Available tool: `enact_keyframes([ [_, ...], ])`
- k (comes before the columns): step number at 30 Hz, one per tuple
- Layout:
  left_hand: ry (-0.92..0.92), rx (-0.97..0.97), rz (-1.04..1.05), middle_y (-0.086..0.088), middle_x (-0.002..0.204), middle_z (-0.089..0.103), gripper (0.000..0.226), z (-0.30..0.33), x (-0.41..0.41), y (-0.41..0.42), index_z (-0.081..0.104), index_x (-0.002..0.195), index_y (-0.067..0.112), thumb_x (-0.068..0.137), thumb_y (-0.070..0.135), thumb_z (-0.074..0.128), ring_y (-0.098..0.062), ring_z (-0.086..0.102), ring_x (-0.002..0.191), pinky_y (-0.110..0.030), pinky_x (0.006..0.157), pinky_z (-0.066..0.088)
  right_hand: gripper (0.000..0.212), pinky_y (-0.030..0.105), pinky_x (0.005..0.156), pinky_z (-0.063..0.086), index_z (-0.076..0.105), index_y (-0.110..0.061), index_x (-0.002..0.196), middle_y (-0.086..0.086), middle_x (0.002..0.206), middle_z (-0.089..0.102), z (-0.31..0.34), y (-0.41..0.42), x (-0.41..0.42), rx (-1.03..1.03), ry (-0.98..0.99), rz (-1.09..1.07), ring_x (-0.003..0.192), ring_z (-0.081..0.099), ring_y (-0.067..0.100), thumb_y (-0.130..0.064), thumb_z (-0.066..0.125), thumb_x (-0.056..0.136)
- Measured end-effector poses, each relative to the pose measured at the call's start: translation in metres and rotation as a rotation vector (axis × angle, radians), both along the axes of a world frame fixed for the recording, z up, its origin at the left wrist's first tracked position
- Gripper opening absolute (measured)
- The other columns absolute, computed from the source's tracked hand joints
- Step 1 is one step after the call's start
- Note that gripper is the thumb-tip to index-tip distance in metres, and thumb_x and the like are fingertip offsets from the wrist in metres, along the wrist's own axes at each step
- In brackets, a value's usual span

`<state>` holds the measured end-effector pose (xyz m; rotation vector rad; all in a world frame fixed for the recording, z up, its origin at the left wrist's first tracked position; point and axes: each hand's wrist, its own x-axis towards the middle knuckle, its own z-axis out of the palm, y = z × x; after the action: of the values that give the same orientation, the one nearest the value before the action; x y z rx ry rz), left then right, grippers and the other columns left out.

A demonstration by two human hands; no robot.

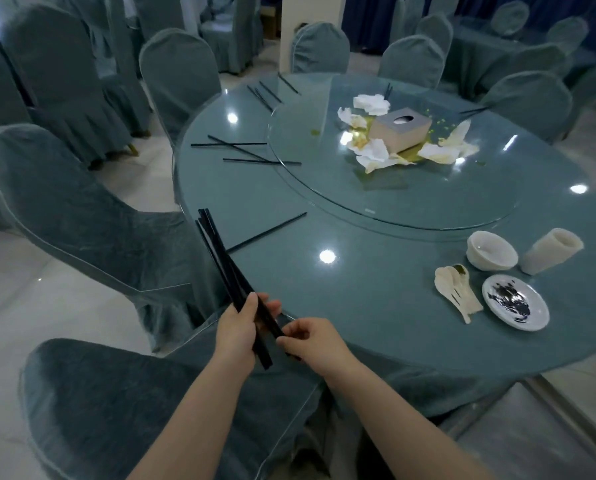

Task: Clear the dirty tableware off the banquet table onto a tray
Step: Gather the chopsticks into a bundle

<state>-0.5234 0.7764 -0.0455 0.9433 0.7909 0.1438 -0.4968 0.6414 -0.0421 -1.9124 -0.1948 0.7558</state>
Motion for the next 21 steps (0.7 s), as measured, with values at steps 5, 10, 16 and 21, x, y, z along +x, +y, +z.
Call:
enact_keyframes([
  [5, 0.010, -0.018, 0.159, -0.010, 0.077, 0.074, 0.021, -0.004, 0.018, 0.034, 0.058, 0.094, 0.007, 0.100, 0.021, 0.044, -0.021, 0.072, 0.079, -0.031, 0.066, 0.053, 0.010, 0.016, 0.058, 0.047, 0.069, -0.024, 0.077, -0.011, 0.068, 0.069, -0.018, 0.009, 0.049, 0.085, 0.026, -0.001, 0.062, 0.060, 0.002, -0.033, 0.070, 0.082],
  [10, 0.063, -0.036, 0.260, -0.010, 0.078, 0.074, 0.020, -0.004, 0.035, 0.057, 0.057, 0.096, 0.006, 0.101, 0.020, 0.044, -0.023, 0.073, 0.077, -0.033, 0.066, 0.054, 0.011, 0.009, 0.059, 0.042, 0.064, -0.024, 0.075, -0.013, 0.068, 0.063, -0.047, 0.015, 0.132, -0.129, -0.142, 0.055, 0.062, 0.057, -0.001, -0.021, 0.068, 0.085],
  [16, 0.181, -0.046, 0.289, -0.004, 0.060, 0.060, 0.019, -0.007, 0.043, 0.068, 0.056, 0.095, 0.007, 0.101, 0.021, 0.043, -0.023, 0.064, 0.060, -0.038, 0.064, 0.054, 0.024, 0.031, 0.093, 0.044, 0.067, -0.007, 0.110, 0.011, 0.111, 0.066, -0.077, 0.057, 0.240, -0.344, -0.435, 0.251, 0.102, 0.061, 0.025, -0.007, 0.058, 0.088],
  [21, 0.279, 0.078, 0.307, 0.004, 0.050, 0.042, 0.020, -0.004, 0.034, 0.075, 0.053, 0.094, 0.008, 0.102, 0.023, 0.042, -0.010, 0.038, 0.042, -0.022, 0.040, 0.038, 0.055, 0.038, 0.111, 0.027, 0.030, -0.017, 0.148, 0.008, 0.155, 0.025, -0.094, 0.096, 0.296, -0.575, -0.621, 0.444, 0.139, 0.025, 0.031, -0.014, 0.046, 0.096],
])
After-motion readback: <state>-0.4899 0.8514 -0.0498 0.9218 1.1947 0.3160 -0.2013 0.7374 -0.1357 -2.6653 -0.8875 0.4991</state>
